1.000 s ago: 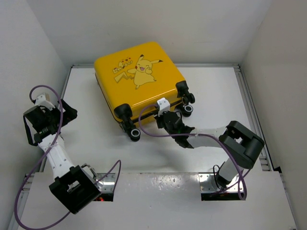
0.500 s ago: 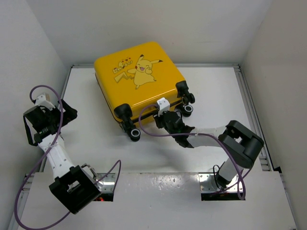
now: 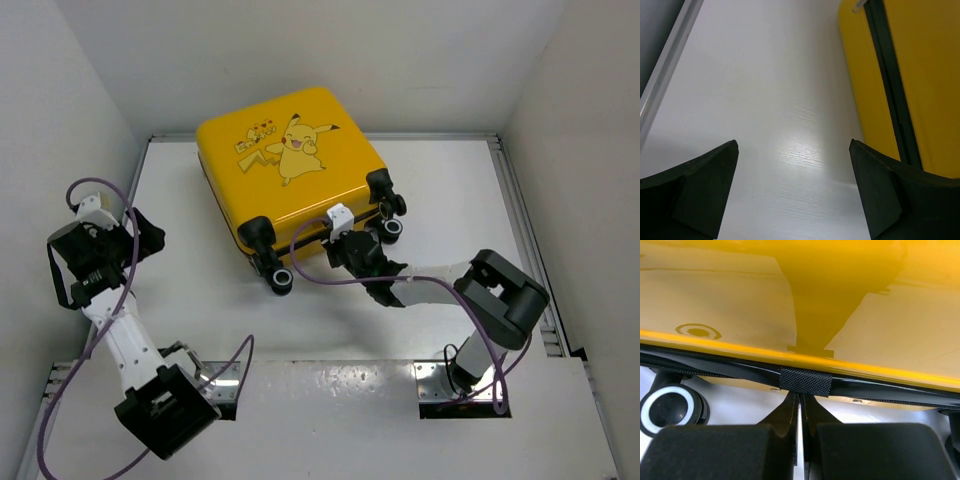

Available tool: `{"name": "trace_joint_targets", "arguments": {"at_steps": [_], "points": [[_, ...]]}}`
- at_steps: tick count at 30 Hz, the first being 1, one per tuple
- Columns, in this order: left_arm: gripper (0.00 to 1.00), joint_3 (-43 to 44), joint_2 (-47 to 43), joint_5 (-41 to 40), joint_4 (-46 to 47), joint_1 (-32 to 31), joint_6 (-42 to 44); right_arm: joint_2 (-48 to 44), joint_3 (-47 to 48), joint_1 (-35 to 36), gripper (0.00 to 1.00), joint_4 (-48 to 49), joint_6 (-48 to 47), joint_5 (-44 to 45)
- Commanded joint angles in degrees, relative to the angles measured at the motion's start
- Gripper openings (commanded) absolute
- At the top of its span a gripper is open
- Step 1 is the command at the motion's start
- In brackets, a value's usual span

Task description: Pack the luggage

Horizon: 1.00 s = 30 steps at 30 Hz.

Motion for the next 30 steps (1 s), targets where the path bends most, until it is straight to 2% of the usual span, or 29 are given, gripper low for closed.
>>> {"name": "trace_joint_targets", "arguments": {"at_steps": [1, 6, 11, 14, 17, 22, 25, 27, 30], "points": [[0.98, 6.8, -2.1, 3.6, -4.2, -2.6, 6.0, -4.9, -0.4, -0.3, 0.00, 5.4, -1.7, 1.3], [0.87, 14.3, 1.7, 5.6, -17.3, -7.8, 11.1, -5.2, 0.4, 0.0, 0.00, 1.9, -1.0, 4.1], [0.86, 19.7, 4.6, 7.0, -28.3, -13.7, 12.2, -2.9, 3.3, -0.2, 0.00, -0.5, 1.2, 6.0], [0.86, 20.8, 4.0, 8.6, -31.3, -19.8, 9.0, -2.3, 4.4, -0.2, 0.00, -1.3, 1.4, 5.9], [0.86, 20.8, 1.9, 9.8, -31.9, -26.5, 4.0, -1.7, 4.9, 0.0, 0.00, -2.0, 1.5, 5.8], [0.94, 18.2, 0.5, 10.6, -31.9, -37.0, -6.6, -0.4, 6.3, 0.2, 0.00, -2.7, 1.8, 6.0], [0.95, 16.6, -0.9, 7.8, -27.5, -40.9, -13.9, 0.9, 7.5, 0.7, 0.00, -2.6, 1.6, 6.0], [0.96, 15.8, -0.3, 2.6, -24.6, -45.1, -17.8, 2.0, 8.7, 1.6, 0.00, -2.1, 1.6, 5.7], [0.96, 14.6, 0.4, -2.2, -22.4, -46.9, -22.3, 3.1, 9.9, 2.3, 0.00, -1.6, 1.6, 5.7]]}}
